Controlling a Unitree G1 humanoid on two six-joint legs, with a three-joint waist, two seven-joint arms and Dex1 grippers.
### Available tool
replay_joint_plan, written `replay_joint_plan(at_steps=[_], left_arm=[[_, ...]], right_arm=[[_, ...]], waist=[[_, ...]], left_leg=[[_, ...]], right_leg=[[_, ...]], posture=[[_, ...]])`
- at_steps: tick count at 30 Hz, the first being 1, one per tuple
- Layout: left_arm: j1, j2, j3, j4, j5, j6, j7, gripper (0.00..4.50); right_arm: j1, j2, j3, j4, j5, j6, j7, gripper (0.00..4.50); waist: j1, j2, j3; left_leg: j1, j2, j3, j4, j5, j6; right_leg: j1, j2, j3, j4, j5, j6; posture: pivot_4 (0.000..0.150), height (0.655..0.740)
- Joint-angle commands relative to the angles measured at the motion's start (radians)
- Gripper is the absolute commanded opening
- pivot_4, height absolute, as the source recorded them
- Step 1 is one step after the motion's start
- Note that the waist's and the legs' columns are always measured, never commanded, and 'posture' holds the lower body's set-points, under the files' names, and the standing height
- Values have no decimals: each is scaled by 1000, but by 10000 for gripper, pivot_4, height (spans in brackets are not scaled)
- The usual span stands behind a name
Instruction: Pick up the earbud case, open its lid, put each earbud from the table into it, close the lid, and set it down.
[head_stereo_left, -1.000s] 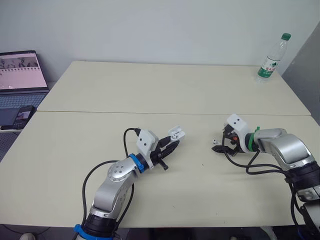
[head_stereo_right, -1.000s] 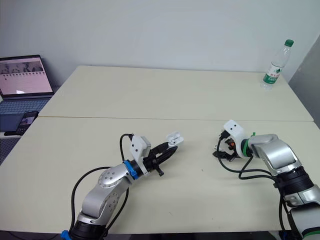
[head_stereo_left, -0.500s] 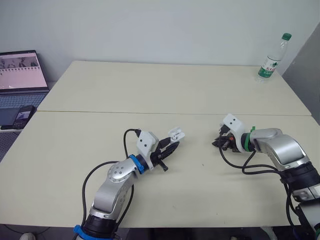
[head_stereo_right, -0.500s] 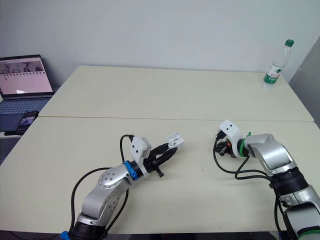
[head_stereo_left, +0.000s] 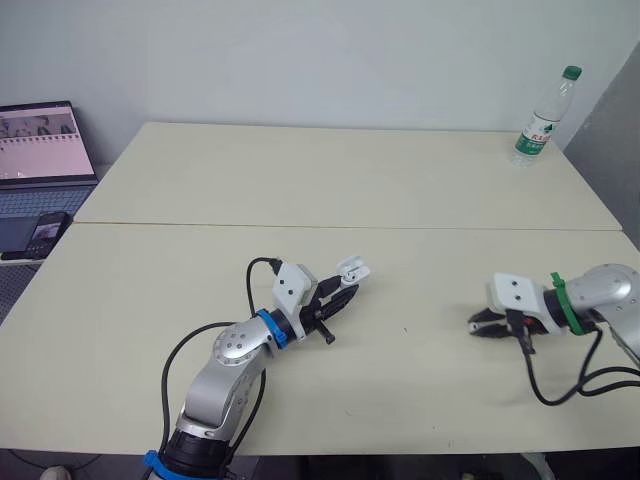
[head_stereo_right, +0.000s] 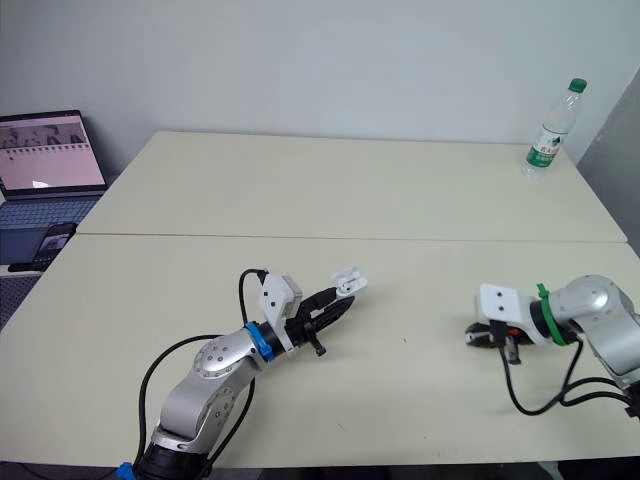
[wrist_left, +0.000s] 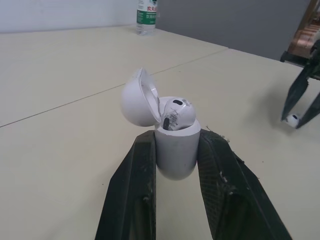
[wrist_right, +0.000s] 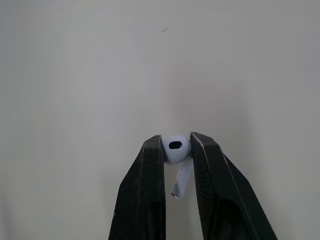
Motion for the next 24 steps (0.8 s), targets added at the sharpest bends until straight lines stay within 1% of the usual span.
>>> replay_joint_plan(at_steps=[1, 4, 7, 12, 19, 21, 24], left_arm=[[-9, -3, -4, -32, -8, -27, -11, 8140], [-6, -4, -5, -32, -6, -28, -10, 8140], [-4, -5, -5, -35, -5, -28, -9, 8140], [3, -5, -4, -43, -5, -25, -5, 8140], [1, -2, -2, -39, -6, -24, -8, 8140], [-3, 0, -3, -34, -6, -24, -11, 8140], [-8, 2, -4, -28, -5, -25, -17, 8140]], right_arm=[[11, -33, -23, 84, -57, -207, 65, 3867], [9, -19, -20, 148, -69, -303, 99, 3867], [-1, -13, -13, 192, -86, -356, 125, 3867], [-15, 4, -18, 222, -104, -383, 131, 3867], [-8, 2, -34, 198, -97, -391, 137, 28928], [-7, -18, -41, 154, -118, -319, 121, 35615], [5, -53, -53, 47, -138, -160, 100, 35615]], waist=[[1, 0, 0], [1, 0, 0], [1, 0, 0], [1, 0, 0], [2, 0, 0], [2, 0, 0], [2, 1, 0]], left_leg=[[0, 0, 0, 0, 0, 0], [1, 0, 0, 0, 0, 0], [1, 0, 1, 0, 0, 0], [1, 0, 0, 0, 0, 0], [2, 0, 0, 1, 0, 0], [2, 0, 0, 1, 0, 0], [2, -1, 0, 1, 0, 0]], right_leg=[[0, 0, 0, 0, 0, 0], [1, 0, 0, 0, 0, 0], [1, 0, 0, 0, 1, -1], [1, -1, 0, 1, 1, -2], [3, -1, 1, 1, 1, -2], [3, -2, 1, 1, 1, -2], [3, -2, 1, 1, 1, -2]], posture=[[1500, 7362], [1500, 7362], [1500, 7362], [1500, 7362], [1500, 7362], [1500, 7362], [1500, 7362]])
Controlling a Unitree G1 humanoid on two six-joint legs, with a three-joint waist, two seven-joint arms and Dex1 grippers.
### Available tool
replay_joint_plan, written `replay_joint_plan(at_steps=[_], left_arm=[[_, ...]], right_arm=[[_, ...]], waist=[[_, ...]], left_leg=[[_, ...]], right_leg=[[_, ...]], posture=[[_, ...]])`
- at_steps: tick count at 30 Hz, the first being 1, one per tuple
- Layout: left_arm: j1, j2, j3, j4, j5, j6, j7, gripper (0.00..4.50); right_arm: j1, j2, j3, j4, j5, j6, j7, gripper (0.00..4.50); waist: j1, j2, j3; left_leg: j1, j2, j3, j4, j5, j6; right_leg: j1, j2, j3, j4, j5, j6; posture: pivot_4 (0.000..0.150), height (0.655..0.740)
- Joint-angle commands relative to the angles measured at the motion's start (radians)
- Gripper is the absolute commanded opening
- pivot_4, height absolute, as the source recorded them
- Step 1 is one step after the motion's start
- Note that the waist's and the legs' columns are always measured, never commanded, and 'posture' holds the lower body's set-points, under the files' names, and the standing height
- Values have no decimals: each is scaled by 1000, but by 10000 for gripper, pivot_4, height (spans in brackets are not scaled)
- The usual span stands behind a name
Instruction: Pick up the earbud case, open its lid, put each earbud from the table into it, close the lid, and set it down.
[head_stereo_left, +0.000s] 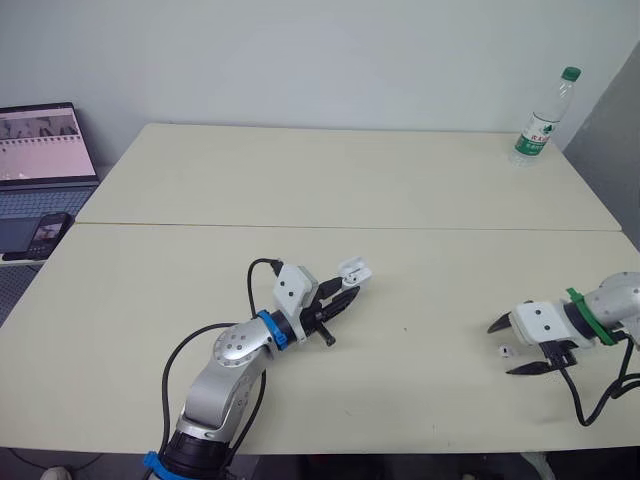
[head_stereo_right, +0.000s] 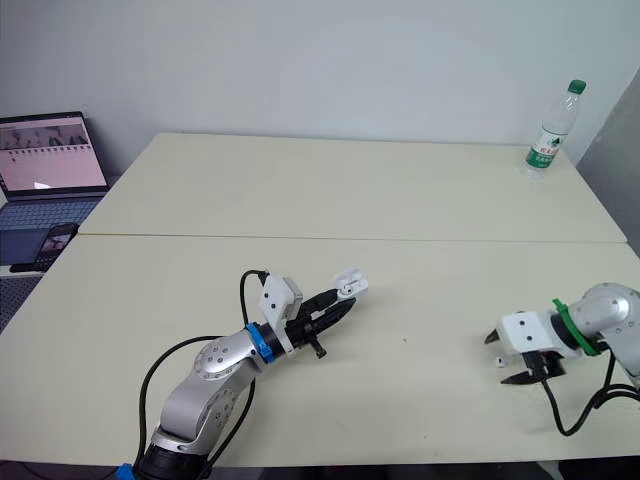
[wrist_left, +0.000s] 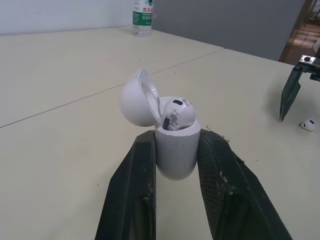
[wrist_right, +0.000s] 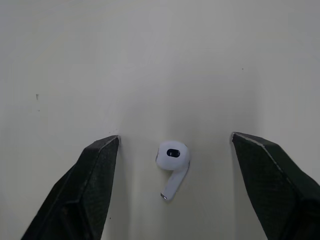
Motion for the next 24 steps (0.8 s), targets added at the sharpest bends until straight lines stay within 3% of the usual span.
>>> replay_joint_plan(at_steps=[1, 9, 16, 19, 24], left_arm=[[-14, 0, -3, -26, -5, -18, -5, 8140], [-25, -7, -13, -11, -4, -19, -11, 8140], [-21, -4, -14, -11, -4, -20, -16, 8140], [-19, -2, -11, -13, -5, -17, -14, 8140], [-15, 0, -13, -16, -5, -17, -12, 8140]], right_arm=[[8, -54, -49, -135, -35, 177, -32, 35615], [45, -94, -4, -423, -165, 675, -100, 35615], [43, -78, 37, -480, -193, 834, -123, 35615], [34, -55, 46, -499, -182, 890, -133, 29691], [16, -43, 60, -506, -169, 925, -124, 10876]], waist=[[0, 0, 0], [1, 0, 0], [1, 0, 0], [1, 0, 0], [1, 0, 0]], left_leg=[[0, 0, 0, 0, 0, 0], [0, 0, -2, 0, 0, 0], [-1, -1, -1, 0, 0, 0], [-1, -1, -1, 0, 0, 0], [-1, -1, -1, 0, 0, 0]], right_leg=[[0, 0, 0, 0, 0, 0], [0, -1, 0, 0, 0, 0], [0, -2, -1, 0, 0, 0], [0, -2, -1, 0, -1, 0], [0, -2, -1, 0, -1, 1]], posture=[[1500, 7362], [1500, 7362], [1500, 7362], [1500, 7362], [1500, 7362]])
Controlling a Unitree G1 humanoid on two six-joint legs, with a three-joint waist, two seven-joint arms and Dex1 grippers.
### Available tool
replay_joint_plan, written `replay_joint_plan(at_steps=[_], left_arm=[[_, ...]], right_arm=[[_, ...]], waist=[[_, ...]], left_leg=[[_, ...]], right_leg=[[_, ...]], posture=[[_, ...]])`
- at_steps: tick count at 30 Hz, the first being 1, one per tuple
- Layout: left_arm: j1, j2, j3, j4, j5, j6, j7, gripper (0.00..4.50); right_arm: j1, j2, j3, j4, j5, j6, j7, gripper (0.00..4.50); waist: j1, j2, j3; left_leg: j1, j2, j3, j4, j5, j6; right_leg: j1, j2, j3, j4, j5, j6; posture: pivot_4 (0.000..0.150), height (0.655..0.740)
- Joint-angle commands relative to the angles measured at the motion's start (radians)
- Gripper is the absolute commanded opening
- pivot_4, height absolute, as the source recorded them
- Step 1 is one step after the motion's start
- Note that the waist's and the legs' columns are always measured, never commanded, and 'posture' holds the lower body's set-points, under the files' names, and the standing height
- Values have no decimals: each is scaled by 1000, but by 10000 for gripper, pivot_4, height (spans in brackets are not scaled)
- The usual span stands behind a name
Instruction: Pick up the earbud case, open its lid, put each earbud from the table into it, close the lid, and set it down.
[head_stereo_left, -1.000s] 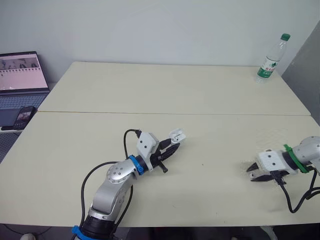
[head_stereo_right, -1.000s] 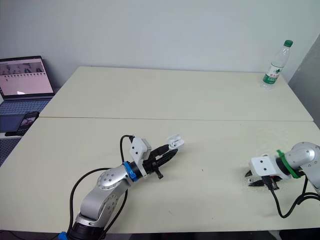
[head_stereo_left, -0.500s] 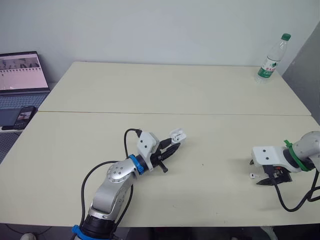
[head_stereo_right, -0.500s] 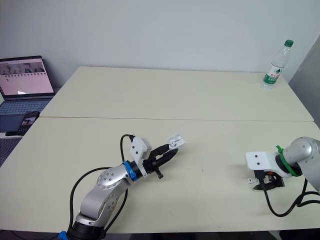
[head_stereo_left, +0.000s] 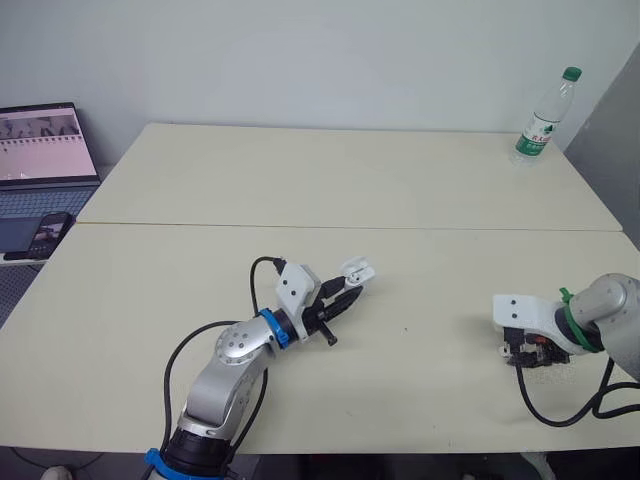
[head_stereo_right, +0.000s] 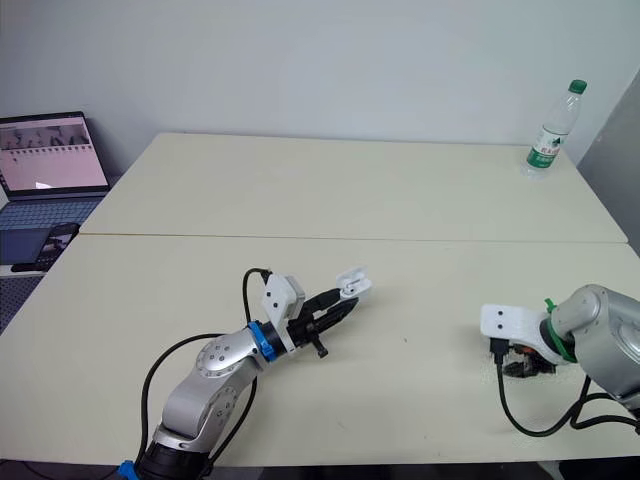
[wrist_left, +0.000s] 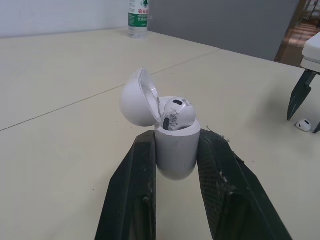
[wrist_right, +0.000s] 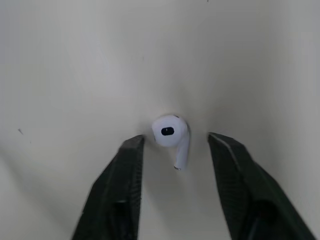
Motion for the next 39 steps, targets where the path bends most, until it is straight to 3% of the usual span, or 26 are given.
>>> replay_joint_plan(at_steps=[1, 2, 16, 22, 29, 33, 39], left_arm=[[-3, 0, -3, -20, -5, -16, -5, 8140], [-2, 0, -4, -20, -5, -17, -5, 8140], [5, 6, -6, -25, -3, -19, -6, 8140], [-9, -5, 6, -26, -27, -2, 4, 8140], [-64, -86, 28, -59, -98, 89, 66, 8140], [-98, -121, 40, -76, -130, 137, 100, 8140], [-114, -128, 42, -122, -165, 202, 128, 8140]], right_arm=[[-19, -5, 10, -19, 16, 19, 12, 7399], [-21, -6, 12, -18, 19, 23, 16, 3984], [-57, 37, -25, -14, 75, -4, -9, 3877], [-145, 285, -210, 15, 224, 110, -182, 3877], [-230, 710, -485, -90, 447, 305, -484, 3877], [-239, 940, -591, -140, 534, 280, -663, 3877], [-216, 1091, -608, -171, 624, 208, -796, 3877]], waist=[[0, 0, 0], [0, 0, 0], [-2, 0, 0], [-1, -1, 0], [0, -1, 0], [0, -1, 0], [-2, 0, 0]], left_leg=[[0, 0, 0, 0, 0, 0], [0, 0, 0, 0, 0, 0], [0, 0, 0, 0, 0, 0], [0, 1, -1, 1, 0, 0], [-3, 0, -3, 1, 0, 0], [-3, 0, -5, 0, 0, 0], [-3, 0, -4, 0, 0, 0]], right_leg=[[0, 0, 0, 0, 0, 0], [0, 0, 0, 0, 0, 0], [0, 1, 0, 0, 0, 0], [0, 5, 0, 1, 0, 0], [0, 5, 0, 1, 1, -1], [-1, 5, -1, 1, 1, -1], [-1, 5, 0, 1, 1, -1]], posture=[[1500, 7362], [1500, 7362], [1500, 7362], [1500, 7362], [1500, 7362], [1500, 7362], [1500, 7362]])
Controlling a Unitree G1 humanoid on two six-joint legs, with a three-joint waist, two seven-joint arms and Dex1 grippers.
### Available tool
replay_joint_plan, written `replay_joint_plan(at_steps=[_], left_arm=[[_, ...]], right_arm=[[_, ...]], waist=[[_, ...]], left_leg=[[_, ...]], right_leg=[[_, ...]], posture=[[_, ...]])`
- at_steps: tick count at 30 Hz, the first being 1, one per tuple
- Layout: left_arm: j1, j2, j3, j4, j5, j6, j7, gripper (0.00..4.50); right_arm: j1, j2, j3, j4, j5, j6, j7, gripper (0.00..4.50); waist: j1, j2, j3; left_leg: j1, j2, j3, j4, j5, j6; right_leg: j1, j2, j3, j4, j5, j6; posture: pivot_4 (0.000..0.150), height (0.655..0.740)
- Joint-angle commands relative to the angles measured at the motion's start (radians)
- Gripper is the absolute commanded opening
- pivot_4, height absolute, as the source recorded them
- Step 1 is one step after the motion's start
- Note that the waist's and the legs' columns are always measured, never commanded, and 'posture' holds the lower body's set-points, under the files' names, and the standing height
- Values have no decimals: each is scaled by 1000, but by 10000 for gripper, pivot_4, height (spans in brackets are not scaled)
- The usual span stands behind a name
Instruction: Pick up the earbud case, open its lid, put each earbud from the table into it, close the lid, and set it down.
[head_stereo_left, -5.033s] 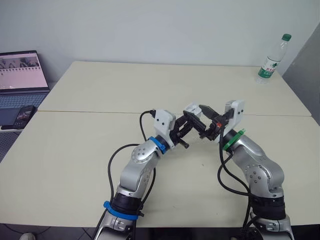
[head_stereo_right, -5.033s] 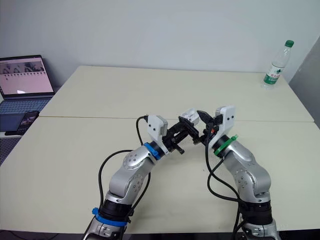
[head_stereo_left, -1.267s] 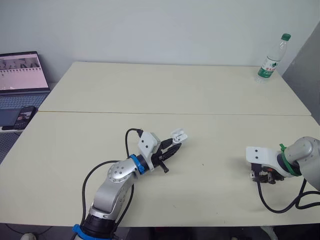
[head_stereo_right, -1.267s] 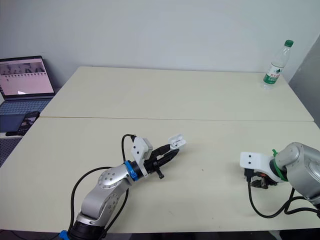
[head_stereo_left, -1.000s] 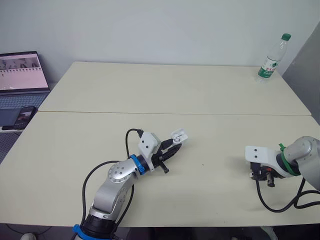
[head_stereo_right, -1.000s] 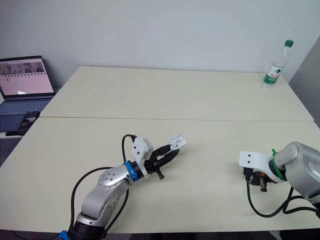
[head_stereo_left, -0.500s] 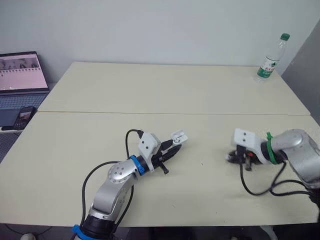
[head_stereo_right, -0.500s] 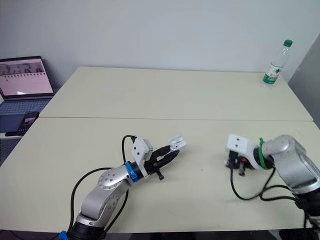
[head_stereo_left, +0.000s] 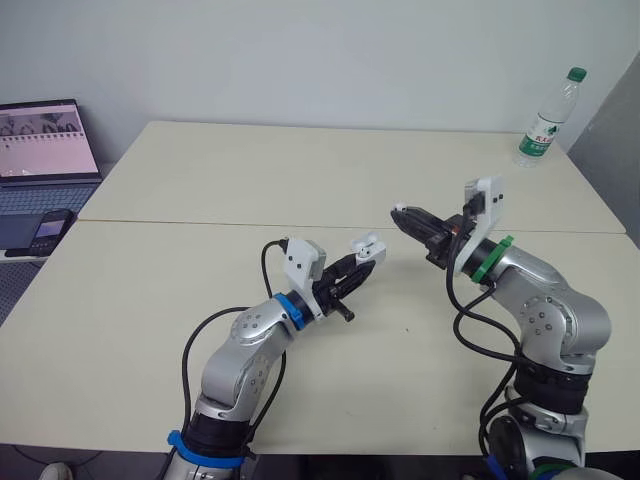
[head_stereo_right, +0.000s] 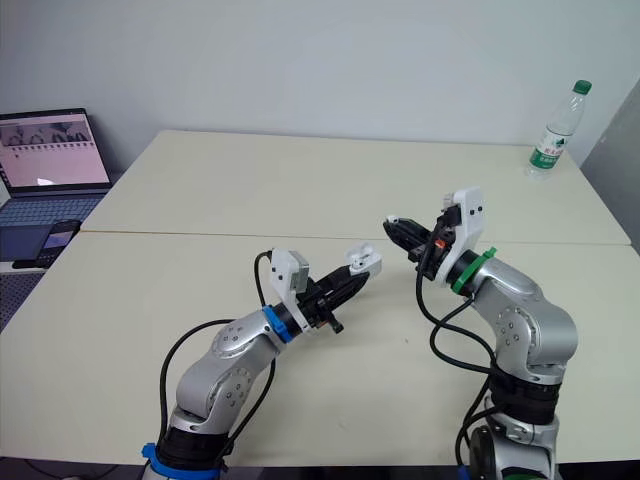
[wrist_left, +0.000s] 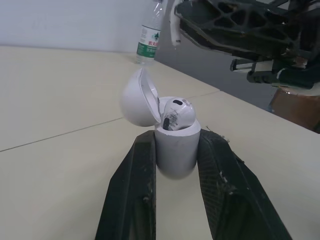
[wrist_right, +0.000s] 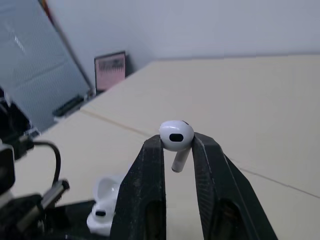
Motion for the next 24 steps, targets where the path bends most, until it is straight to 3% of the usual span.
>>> replay_joint_plan(at_steps=[1, 12, 24], left_arm=[[-21, -9, 10, -70, -42, 30, 15, 8140], [-22, -4, 14, -82, -56, 43, 41, 8140], [-25, -4, 8, -90, -54, 42, 50, 8140]], right_arm=[[18, 35, -1, -62, 67, -59, -50, 3877], [168, -65, 220, -69, -13, -299, -50, 3877], [203, -176, 315, -23, -72, -437, -34, 3877]], waist=[[0, 0, 0], [-1, 0, 0], [0, 0, 0]], left_leg=[[0, 0, 0, 0, 0, 0], [0, 0, 0, 0, 0, 0], [0, 0, 0, 0, 0, 0]], right_leg=[[0, 0, 0, 0, 0, 0], [0, 0, 0, 0, 0, 0], [0, 1, 0, 0, 0, 0]], posture=[[1500, 7362], [1500, 7362], [1500, 7362]])
